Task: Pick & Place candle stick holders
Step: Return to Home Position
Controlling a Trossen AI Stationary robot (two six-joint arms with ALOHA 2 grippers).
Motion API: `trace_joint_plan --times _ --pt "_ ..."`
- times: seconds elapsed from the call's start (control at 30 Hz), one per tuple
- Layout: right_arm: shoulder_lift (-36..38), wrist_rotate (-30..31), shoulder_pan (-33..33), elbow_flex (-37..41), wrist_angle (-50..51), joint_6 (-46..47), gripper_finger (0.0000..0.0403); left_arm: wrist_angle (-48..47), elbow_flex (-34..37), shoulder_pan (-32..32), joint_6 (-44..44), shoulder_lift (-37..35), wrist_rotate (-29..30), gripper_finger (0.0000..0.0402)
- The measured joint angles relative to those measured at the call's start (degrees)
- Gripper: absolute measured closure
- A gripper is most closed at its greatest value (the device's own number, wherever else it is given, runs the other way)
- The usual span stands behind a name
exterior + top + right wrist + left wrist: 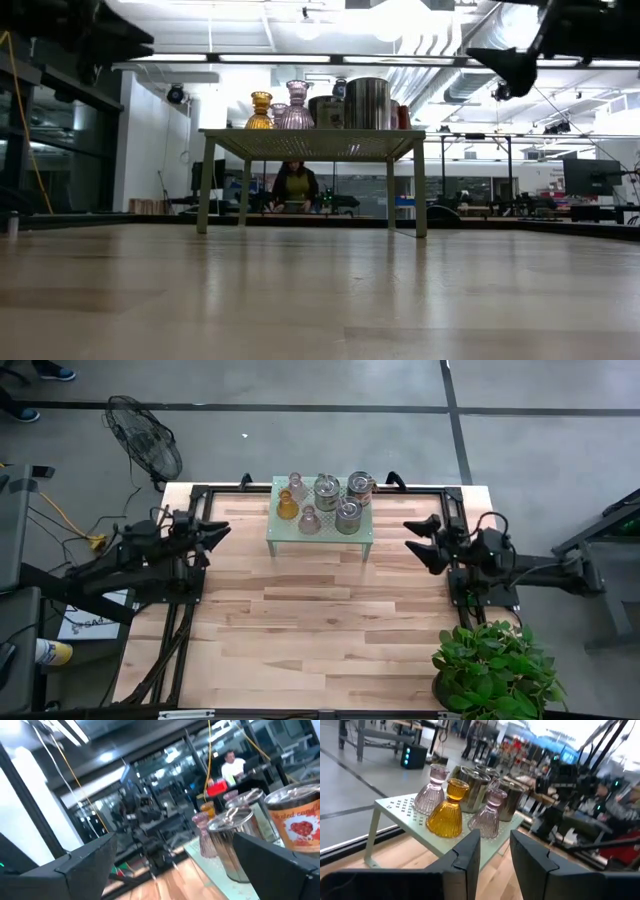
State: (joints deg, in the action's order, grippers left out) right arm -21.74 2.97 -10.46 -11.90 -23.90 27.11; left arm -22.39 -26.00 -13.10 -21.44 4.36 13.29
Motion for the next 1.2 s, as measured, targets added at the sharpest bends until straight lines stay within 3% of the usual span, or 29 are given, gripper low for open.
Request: trace_joint_plan --times 0.1,0.23,0.37,0.8,1.2 --pt "4.36 0.17 -0.01 2.67 -1.01 -0.03 0.0012 0.02 2.94 0.0 -1.17 -4.44 0.2 0.0298" --pt "9.7 0.78 -0.02 5.51 -0.58 -0.11 0.0013 -1.64 4.64 0.0 -2.47 -3.49 1.33 0.0298" --pt "13.97 1.28 -0.06 8.54 -0.42 0.01 0.0011 3.07 9.11 -0.01 -5.07 -3.83 0.02 0.0298" --pt "16.99 3.32 -0.04 11.36 5.09 -0.09 0.001 28.51 25.07 0.0 -12.93 -3.77 -5.43 0.0298" --pt "16.97 2.34 -1.5 11.36 17.29 -0.04 0.0011 23.9 25.12 0.0 -13.52 -3.74 -6.68 0.0298"
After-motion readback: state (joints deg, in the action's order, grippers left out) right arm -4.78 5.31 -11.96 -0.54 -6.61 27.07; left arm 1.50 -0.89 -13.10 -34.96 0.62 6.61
